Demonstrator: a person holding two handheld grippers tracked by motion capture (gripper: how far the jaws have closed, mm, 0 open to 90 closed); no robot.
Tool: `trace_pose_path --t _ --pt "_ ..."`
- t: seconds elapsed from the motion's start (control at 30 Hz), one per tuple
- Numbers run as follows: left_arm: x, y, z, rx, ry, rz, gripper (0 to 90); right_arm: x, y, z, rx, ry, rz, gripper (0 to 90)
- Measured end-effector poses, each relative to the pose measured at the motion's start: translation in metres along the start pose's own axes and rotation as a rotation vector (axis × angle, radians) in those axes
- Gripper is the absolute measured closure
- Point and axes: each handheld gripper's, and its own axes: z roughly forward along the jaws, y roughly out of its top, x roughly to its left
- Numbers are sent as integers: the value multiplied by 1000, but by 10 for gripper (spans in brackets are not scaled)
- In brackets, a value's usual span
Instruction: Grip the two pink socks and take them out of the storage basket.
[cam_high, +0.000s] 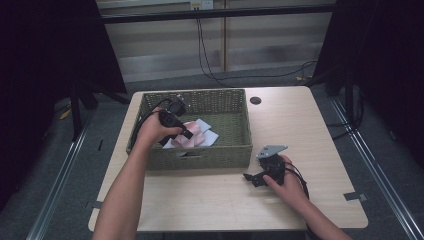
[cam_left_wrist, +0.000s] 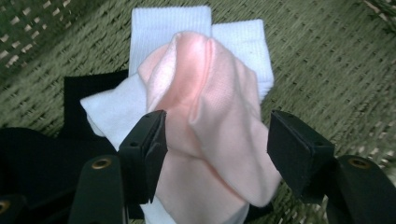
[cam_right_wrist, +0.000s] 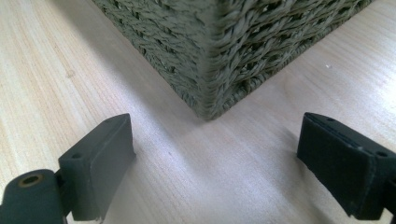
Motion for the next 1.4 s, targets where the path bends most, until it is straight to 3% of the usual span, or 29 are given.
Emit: trace_pose_path --t 0.13,0.27,0.3,0.33,0.37,0.43,0.47,0.63,0.7,0.73,0.87,1.07,1.13,1.23,1.4 --pt "2 -1 7 26 12 -9 397 0 0 0 2 1 3 101" --pt "4 -1 12 51 14 -16 497 0 0 0 2 0 2 101" --pt "4 -1 13 59 8 -19 607 0 0 0 1 1 2 101" --pt "3 0 12 66 15 -18 607 0 0 0 1 1 2 101" --pt "3 1 11 77 25 -22 714 0 0 0 2 1 2 101" --pt "2 3 8 80 32 -36 739 0 0 0 1 1 2 101" --pt "2 3 6 81 31 -24 739 0 0 0 1 1 2 101" --pt "2 2 -4 60 24 -45 727 0 0 0 2 0 2 101" --pt "3 1 -4 57 25 -43 650 0 0 0 2 -1 3 101" --pt "3 1 -2 44 14 -59 636 0 0 0 3 -2 2 101" --pt "1 4 0 30 10 -56 604 0 0 0 2 0 2 101" --pt "0 7 1 39 -14 -66 747 0 0 0 3 -1 2 101" --pt "-1 7 0 60 -20 -62 849 0 0 0 4 0 1 101" --pt "-2 9 -3 56 -45 -69 861 0 0 0 5 1 5 101" --pt "-4 14 -16 47 -45 -75 865 0 0 0 3 0 -1 101"
